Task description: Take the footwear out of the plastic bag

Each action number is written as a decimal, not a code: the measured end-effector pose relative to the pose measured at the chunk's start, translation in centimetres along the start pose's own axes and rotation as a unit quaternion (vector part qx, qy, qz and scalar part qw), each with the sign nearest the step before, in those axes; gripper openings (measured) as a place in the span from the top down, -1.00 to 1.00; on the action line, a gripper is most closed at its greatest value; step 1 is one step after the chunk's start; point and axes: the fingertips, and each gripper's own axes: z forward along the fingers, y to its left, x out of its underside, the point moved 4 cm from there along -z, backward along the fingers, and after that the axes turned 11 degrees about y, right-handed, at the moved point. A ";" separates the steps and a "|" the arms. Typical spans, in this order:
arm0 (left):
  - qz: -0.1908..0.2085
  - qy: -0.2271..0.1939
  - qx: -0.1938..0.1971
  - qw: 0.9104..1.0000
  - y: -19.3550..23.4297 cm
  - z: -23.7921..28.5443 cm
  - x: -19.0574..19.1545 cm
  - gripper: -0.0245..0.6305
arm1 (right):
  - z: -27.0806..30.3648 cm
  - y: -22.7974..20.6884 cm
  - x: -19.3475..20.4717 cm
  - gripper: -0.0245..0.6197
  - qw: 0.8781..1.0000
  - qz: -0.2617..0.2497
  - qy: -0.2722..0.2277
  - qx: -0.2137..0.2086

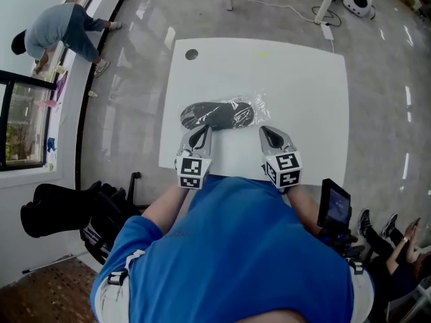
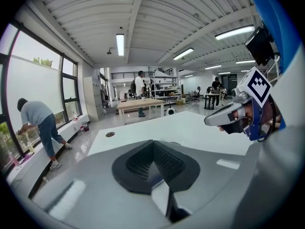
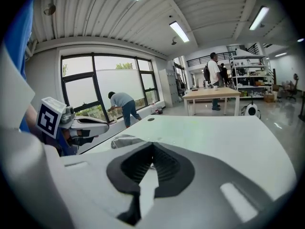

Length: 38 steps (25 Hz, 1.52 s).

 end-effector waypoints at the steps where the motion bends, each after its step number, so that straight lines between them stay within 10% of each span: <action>1: 0.003 0.006 -0.005 1.000 0.5 0.3 0.1 0.90 | 0.4 -0.2 -0.1 0.91 1.000 -0.001 0.003 -0.002; 9: 0.104 0.054 0.053 0.992 4.7 3.7 0.9 0.90 | 3.1 -0.2 -0.1 0.91 1.000 0.000 0.030 -0.002; 12: 0.140 0.089 0.131 0.977 5.7 5.7 0.8 0.45 | 3.5 -0.2 -0.5 0.91 0.999 0.001 0.039 0.003; 15: 0.183 0.138 0.226 0.947 6.0 7.6 1.0 0.15 | 3.7 -0.2 -0.6 0.91 0.999 0.009 0.049 0.013; 19: 0.235 0.227 0.347 0.879 6.0 9.6 2.3 -0.32 | 3.9 0.1 -0.5 0.91 0.998 0.021 0.060 0.026; 28: 0.285 0.366 0.450 0.763 5.9 13.7 4.0 -0.55 | 3.4 -0.8 -1.0 0.91 0.995 0.044 0.071 0.057; 32: 0.314 0.387 0.449 0.742 5.9 13.9 4.4 -0.53 | 3.1 -1.0 -1.5 0.91 0.994 0.054 0.070 0.068; 38: 0.357 0.380 0.420 0.743 5.5 13.9 4.2 -0.24 | 3.1 -1.5 -1.7 0.91 0.993 0.058 0.068 0.074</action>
